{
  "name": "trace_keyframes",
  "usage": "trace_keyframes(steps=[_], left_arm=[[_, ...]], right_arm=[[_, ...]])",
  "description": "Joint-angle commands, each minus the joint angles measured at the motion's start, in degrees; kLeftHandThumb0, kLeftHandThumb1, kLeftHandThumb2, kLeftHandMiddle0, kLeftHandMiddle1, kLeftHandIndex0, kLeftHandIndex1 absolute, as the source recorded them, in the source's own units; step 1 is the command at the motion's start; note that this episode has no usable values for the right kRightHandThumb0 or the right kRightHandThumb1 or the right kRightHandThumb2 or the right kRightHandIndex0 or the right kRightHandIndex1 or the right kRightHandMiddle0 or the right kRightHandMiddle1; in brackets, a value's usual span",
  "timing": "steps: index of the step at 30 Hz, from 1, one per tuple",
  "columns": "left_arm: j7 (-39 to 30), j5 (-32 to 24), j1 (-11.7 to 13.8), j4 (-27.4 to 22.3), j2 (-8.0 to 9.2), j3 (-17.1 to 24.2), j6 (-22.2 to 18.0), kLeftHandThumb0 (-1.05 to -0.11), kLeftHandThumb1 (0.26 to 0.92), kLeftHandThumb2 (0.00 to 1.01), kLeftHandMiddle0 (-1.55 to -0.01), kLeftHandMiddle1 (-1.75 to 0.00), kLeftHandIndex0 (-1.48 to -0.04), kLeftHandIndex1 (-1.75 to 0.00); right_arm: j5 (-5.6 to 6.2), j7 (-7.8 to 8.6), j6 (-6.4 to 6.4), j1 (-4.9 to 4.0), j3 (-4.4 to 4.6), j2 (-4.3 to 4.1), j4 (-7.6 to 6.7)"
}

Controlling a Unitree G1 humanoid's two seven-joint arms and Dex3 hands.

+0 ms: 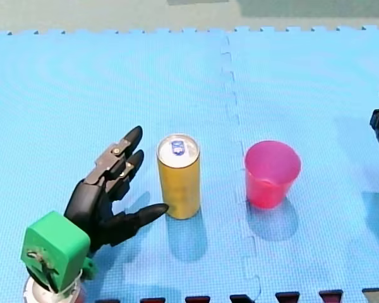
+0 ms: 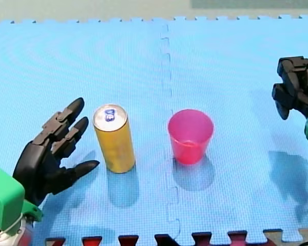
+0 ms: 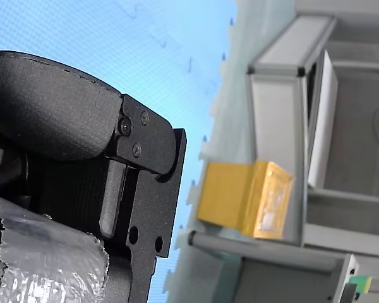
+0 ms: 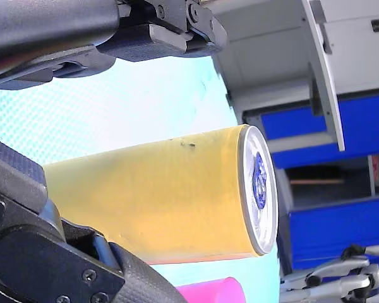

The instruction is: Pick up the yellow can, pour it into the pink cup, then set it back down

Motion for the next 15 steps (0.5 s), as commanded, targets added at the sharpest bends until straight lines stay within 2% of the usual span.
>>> trace_keyframes(steps=[1, 15], left_arm=[[0.1, 0.2, -0.2, 0.2, 0.23, 0.0, -0.4, -0.890, 0.708, 0.00, -0.31, 0.00, -0.27, 0.00], [0.2, 0.2, 0.7, -1.0, 0.05, -0.2, 0.1, -0.883, 0.710, 0.00, -0.31, 0.00, -0.27, 0.00]], right_arm=[[0.20, 0.08, 0.00, -0.21, -0.17, -0.24, -0.04], [1.21, 1.54, 0.48, 0.01, -1.04, -0.28, -0.03]])
